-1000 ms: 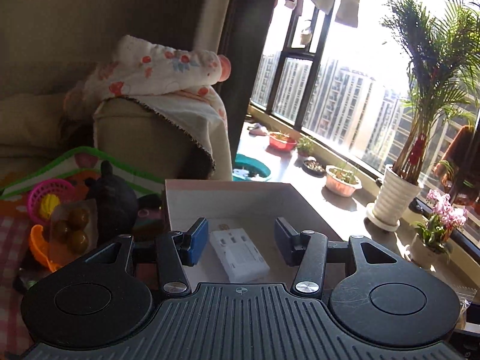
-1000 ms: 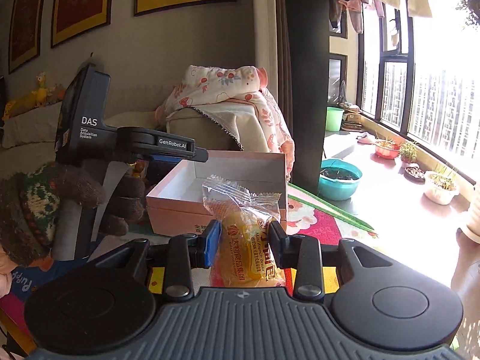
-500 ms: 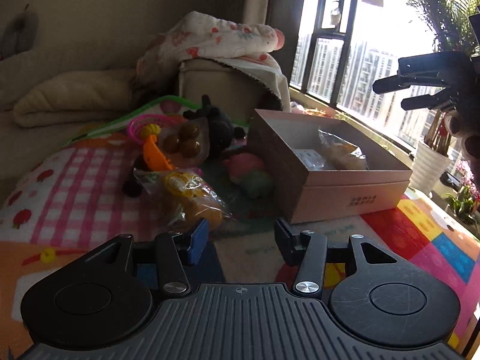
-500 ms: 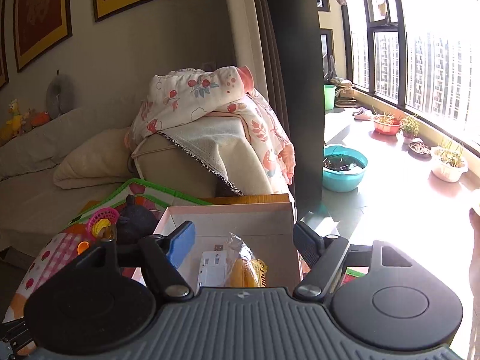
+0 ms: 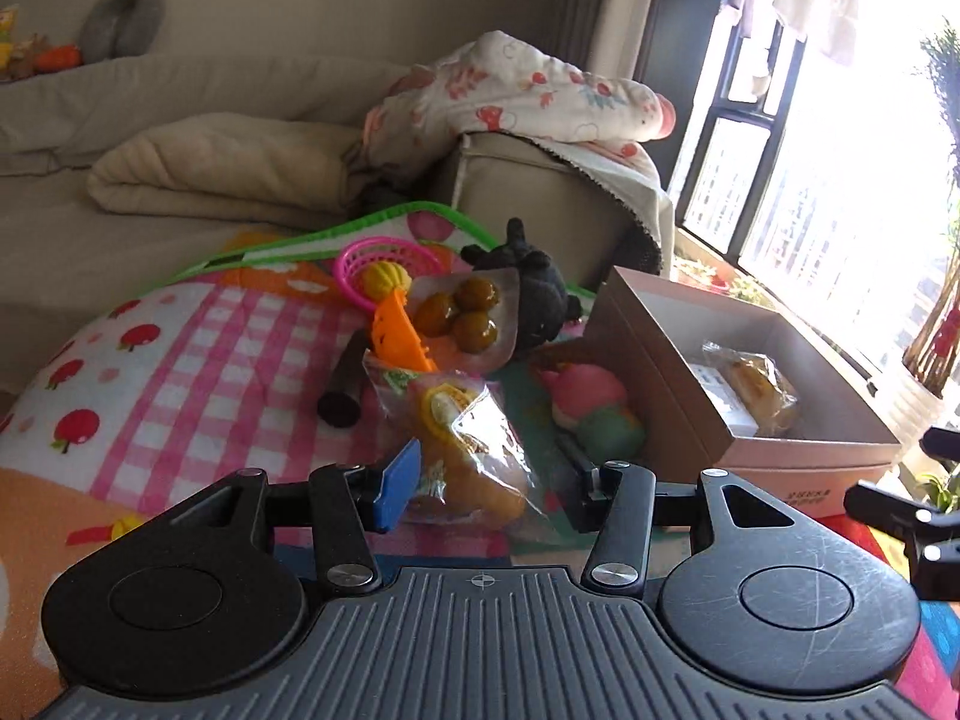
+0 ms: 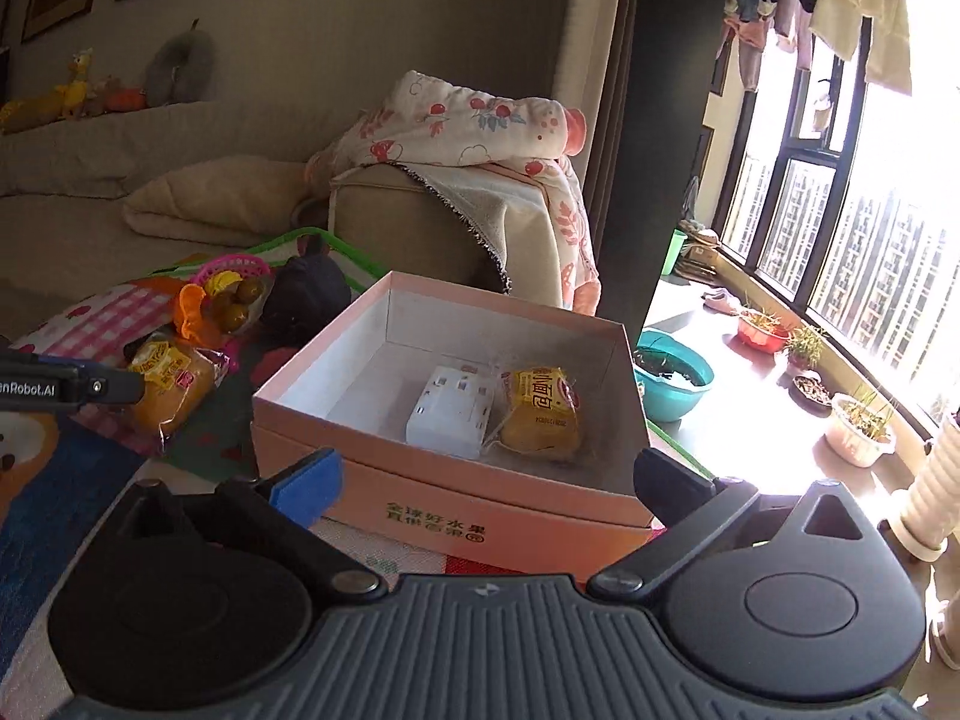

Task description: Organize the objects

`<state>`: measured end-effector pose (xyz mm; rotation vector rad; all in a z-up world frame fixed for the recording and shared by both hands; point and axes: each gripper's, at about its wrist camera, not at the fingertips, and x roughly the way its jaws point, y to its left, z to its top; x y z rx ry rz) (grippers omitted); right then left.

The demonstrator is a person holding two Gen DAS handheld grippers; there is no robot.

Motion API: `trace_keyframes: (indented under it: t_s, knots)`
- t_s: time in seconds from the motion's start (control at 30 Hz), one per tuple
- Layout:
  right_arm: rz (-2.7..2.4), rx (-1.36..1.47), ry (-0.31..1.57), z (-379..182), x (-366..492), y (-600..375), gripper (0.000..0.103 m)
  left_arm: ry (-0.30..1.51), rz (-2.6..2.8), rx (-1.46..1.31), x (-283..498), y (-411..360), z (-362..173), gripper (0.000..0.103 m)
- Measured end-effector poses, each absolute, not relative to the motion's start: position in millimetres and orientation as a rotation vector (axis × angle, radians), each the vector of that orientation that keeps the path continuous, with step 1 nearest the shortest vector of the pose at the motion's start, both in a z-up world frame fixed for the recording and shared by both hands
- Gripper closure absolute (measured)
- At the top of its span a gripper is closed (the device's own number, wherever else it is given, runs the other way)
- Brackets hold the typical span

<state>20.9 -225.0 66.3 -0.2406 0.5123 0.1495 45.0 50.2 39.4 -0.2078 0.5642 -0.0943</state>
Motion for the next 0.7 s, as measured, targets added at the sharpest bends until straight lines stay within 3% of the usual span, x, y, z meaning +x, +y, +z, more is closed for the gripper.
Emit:
trace_keyframes:
  t_s: [0.2, 0.3, 0.53, 0.7]
  knots:
    - [0.243, -0.231, 0.555, 51, 8, -208, 0.0, 0.639, -0.06, -0.107, 78, 36, 33, 0.049]
    - [0.263, -0.222, 0.583, 44, 9, -203, 0.0, 0.655, -0.043, -0.072, 87, 34, 24, 0.039]
    - [0.32, -0.259, 0.615, 37, 9, -180, 0.0, 0.622, -0.076, -0.055, 86, 37, 14, 0.034]
    - [0.352, -0.269, 0.608, 47, 14, -161, 0.0, 0.646, -0.119, -0.077, 78, 45, 17, 0.043]
